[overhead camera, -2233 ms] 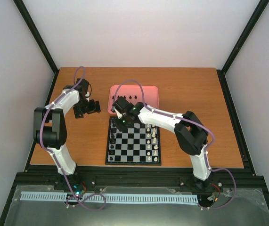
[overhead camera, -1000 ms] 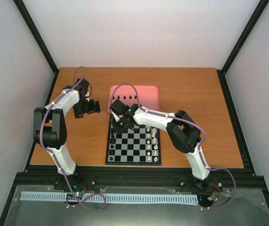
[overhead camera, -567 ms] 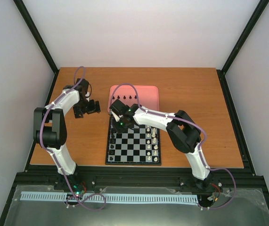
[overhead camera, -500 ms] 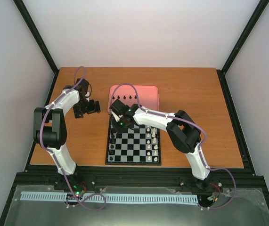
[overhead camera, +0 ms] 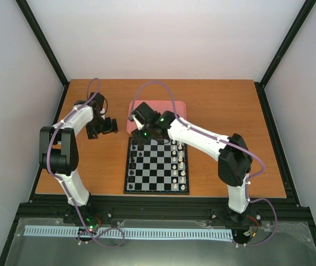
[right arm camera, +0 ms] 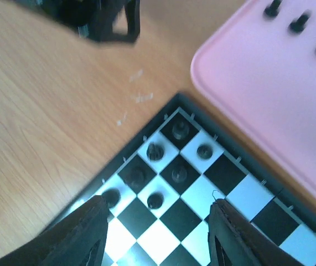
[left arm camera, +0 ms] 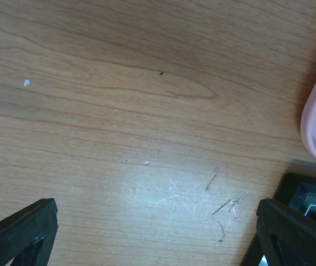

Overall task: Set up the chess pieces on the board
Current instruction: Place the chess piece on the chessboard, then pick up the chess piece from the storage box.

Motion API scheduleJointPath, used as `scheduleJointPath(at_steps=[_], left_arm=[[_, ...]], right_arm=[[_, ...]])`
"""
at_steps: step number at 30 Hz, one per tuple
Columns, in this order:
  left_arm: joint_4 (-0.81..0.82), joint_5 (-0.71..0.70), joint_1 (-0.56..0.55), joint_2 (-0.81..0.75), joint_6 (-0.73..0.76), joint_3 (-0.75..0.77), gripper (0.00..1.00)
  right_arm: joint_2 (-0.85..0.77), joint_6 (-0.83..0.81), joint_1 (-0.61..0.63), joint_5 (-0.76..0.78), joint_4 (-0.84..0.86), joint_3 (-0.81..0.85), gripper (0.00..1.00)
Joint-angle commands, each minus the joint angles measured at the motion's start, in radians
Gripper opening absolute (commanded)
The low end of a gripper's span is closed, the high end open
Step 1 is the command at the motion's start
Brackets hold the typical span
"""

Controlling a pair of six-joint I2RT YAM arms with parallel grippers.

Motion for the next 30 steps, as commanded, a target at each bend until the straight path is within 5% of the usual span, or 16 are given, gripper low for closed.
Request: scheduleJointPath(at_steps=[1,13,30], left_arm=[[-0.006,-0.002,0.003,-0.027,0.019,0.009,1.00],[-0.004,0.029,0.003,-0.043,0.016,0.001,1.00],[0.013,0.064,0.004,-0.021,0.013,-0.039,1.00]], right_arm=[[-0.008,-0.005,-0.067,0.045,-0.040,0.090,0.59],[0.477,-0.047,-0.322,0.095,-0.197,0.663,0.53],[0.648,-0.024,-0.366,0.073,-0.107,0.713,0.48]])
